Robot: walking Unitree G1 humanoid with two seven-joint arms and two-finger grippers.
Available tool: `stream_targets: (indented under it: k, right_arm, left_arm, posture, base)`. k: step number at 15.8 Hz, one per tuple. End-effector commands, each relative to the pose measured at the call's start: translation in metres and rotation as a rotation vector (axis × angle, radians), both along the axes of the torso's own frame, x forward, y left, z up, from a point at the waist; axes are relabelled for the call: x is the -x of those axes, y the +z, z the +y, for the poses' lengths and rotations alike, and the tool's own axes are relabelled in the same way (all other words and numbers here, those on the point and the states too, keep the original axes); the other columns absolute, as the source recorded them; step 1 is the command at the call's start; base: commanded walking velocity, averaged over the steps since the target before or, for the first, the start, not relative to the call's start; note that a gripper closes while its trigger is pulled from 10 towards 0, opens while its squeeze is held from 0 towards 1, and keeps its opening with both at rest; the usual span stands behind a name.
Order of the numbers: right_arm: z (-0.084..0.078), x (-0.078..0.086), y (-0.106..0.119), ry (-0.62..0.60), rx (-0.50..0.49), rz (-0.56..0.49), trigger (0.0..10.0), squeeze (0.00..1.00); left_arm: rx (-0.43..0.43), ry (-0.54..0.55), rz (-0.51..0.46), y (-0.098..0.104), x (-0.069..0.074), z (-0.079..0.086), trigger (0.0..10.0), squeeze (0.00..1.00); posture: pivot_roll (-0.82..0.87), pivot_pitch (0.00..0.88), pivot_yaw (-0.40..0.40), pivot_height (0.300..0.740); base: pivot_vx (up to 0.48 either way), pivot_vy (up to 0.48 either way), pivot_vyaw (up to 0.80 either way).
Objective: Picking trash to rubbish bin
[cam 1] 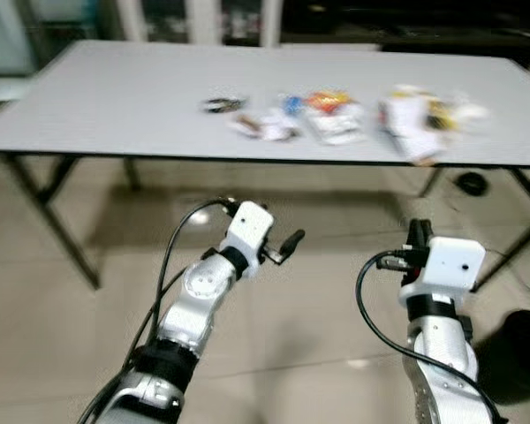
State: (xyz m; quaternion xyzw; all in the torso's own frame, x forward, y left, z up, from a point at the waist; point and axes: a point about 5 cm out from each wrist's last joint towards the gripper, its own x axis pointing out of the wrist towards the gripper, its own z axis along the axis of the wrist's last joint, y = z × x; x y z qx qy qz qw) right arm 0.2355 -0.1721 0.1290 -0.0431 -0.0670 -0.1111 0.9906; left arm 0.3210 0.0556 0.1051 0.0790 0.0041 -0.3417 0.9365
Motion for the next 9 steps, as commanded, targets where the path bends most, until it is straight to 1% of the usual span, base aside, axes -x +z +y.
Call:
stream_targets:
  k: [1,9]
  right_arm:
    - [0.0006,-0.0013,0.0026,-0.002,0.0,-0.007,10.0,0.0]
    - [0.0012,-0.002,0.0035,-0.001,-0.01,-0.011,10.0,0.0]
  left_arm:
    - [-0.014,-0.008,-0.018,0.0036,-0.0015,0.0006,10.0,0.0]
    - [-0.019,0.0,-0.013,0.0027,-0.0012,0.0025,10.0,0.0]
  posture:
    - [0.09,0.055,-0.017,0.74]
    - [0.1,0.061,-0.019,0.74]
  base:
    - [0.345,-0.33,0.0]
    - [0.347,-0.328,0.0]
